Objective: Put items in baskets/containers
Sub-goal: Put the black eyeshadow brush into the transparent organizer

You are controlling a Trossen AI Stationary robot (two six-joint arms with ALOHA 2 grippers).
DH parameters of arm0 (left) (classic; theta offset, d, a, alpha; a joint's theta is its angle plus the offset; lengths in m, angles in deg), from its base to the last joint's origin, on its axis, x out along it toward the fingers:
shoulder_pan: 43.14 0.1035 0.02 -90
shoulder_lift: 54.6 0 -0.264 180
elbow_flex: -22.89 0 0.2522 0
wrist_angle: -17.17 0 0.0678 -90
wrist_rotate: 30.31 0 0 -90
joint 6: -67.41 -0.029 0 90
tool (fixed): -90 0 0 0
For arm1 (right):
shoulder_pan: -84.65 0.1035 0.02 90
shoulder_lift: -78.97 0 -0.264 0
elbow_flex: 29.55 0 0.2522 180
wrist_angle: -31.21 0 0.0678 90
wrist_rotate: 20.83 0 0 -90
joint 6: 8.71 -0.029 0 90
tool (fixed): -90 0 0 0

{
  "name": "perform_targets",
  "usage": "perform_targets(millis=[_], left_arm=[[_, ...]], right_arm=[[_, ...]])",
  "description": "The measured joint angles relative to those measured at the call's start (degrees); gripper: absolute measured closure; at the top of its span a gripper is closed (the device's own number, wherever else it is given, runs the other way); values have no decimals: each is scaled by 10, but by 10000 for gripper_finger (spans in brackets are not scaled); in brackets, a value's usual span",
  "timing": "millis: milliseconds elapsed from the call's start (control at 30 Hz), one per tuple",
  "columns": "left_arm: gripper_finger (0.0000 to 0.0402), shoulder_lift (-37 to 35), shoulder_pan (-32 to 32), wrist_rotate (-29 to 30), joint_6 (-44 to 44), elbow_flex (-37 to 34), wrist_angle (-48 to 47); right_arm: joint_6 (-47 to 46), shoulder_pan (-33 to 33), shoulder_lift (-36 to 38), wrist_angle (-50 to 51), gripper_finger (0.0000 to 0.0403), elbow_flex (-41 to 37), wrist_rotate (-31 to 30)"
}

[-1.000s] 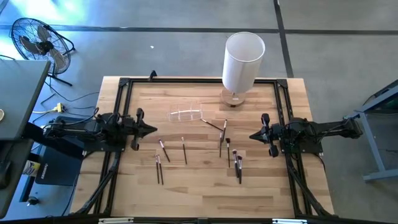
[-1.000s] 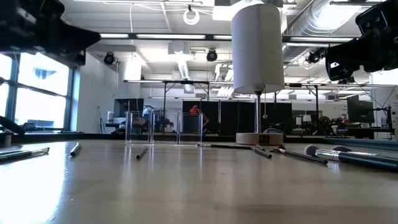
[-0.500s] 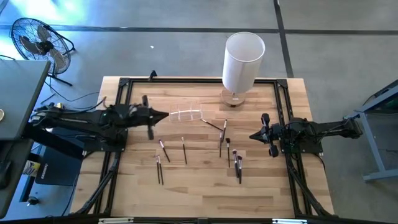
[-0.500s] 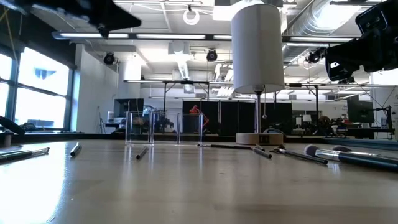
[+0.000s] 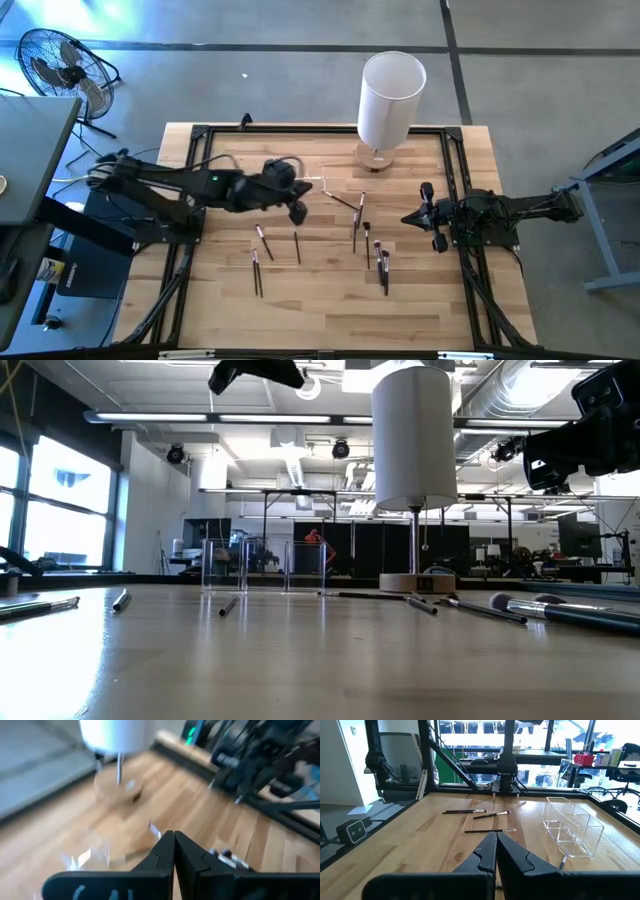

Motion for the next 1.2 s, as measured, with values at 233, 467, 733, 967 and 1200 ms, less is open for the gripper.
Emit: perform_targets(millis=[233,467,733,967,1200], left_arm=[[401,114,2,-39,228,149,-237],[400,140,2,-112,405,118,-301],[332,141,14,-159,509,40,-277],[290,181,45,-188,533,21,-226],[289,267,79,-287,534,24,-189]], right_arm=[[0,0,0,0,399,0,0],[0,0,0,0,398,0,0],[0,0,0,0,395,0,0],[0,0,0,0,396,0,0],[0,0,-4,0,397,0,0]])
